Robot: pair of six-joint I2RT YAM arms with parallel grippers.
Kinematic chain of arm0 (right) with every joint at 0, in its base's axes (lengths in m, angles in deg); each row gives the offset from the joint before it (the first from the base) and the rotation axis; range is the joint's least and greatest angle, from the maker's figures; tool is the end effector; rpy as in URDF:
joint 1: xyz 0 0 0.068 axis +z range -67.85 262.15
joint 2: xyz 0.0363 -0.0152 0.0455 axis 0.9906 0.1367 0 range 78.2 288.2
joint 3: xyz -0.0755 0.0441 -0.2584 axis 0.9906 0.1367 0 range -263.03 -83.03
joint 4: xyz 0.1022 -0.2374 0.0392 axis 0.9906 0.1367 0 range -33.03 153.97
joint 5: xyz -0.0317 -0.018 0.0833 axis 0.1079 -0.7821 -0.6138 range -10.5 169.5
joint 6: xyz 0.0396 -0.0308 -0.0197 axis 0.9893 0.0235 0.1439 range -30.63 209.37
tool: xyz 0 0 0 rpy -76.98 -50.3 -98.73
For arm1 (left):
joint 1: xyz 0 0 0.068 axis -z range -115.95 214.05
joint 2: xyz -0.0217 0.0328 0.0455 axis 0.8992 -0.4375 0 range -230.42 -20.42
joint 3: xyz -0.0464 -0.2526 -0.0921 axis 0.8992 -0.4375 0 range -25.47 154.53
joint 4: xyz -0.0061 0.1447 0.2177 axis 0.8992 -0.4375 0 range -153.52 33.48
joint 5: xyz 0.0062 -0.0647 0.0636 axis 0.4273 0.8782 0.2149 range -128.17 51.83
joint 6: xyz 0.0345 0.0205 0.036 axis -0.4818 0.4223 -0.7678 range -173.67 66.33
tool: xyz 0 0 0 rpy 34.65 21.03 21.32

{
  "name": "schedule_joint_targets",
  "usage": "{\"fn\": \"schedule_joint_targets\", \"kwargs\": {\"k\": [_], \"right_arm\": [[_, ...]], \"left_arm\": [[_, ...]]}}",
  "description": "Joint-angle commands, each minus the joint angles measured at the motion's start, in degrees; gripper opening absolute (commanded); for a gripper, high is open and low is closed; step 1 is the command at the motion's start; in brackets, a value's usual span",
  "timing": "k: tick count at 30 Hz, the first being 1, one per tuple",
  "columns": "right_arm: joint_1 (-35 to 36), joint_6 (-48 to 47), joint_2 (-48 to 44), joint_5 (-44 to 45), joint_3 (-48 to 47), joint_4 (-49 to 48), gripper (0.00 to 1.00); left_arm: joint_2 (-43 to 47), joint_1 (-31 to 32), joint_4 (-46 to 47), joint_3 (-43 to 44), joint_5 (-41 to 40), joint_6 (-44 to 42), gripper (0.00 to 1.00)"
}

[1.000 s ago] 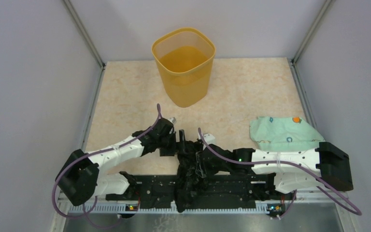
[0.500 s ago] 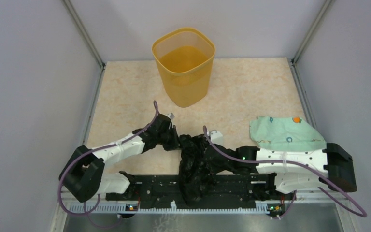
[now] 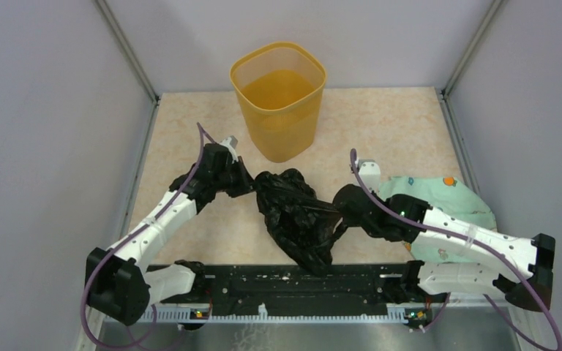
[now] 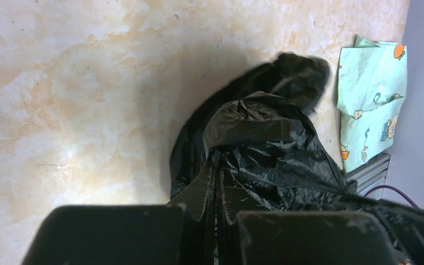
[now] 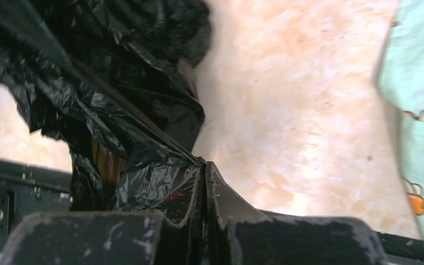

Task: Put the trash bags into the trash bin
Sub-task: Unfold the trash bag at the center of the board.

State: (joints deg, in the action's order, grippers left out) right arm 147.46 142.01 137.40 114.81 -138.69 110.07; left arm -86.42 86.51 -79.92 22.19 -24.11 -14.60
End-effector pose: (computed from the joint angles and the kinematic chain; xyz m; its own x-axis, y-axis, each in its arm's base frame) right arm 0.0979 0.1639 0.2990 -0.6955 0.0399 -0.7174 -0.0921 0.9853 0.1441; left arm 0.2232 -0.1017 0.2623 -0.8168 -0.3240 -0.4774 0.0299 0.8025 -0.5958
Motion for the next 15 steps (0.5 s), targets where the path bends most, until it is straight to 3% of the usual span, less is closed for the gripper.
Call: {"fn": "schedule_joint_targets", "kwargs": {"k": [1, 3, 5, 7, 9, 11, 15], "right_arm": [[-3.40, -5.73, -2.37, 2.46, -4.19, 8.19, 0.00], [-3.41, -11.53, -3.26, -3.15, -4.72, 1.28, 0.00], [-3.44, -13.51, -2.29, -7.11, -6.16, -2.36, 0.00], [-3.42, -14.11, -0.43, -7.59, -8.21, -2.69, 0.00], [-3.42, -14.82, 1.42, -5.84, -10.30, -1.64, 0.00], [-3.95, -15.14, 3.04, -4.46, -12.62, -0.64, 0.00], [-4.65, -17.32, 4.44, -5.69, -15.42, -2.71, 0.00]], "left_arm": [[-0.25, -2.25, -1.07, 2.01, -3.89, -5.41, 0.00], [-1.02, -2.25, 1.52, 2.42, 1.37, -6.82, 0.04], [-1.42, -2.04, 2.82, 3.09, 5.15, -7.81, 0.22], [-0.85, -1.90, 2.40, 4.11, 5.24, -9.09, 0.49], [0.51, -1.94, 1.39, 5.41, 5.17, -10.68, 0.63], [1.69, -1.97, 0.14, 6.90, 5.66, -12.14, 0.69], [4.80, -0.78, -3.65, 8.32, 6.09, -14.38, 0.70]]}}
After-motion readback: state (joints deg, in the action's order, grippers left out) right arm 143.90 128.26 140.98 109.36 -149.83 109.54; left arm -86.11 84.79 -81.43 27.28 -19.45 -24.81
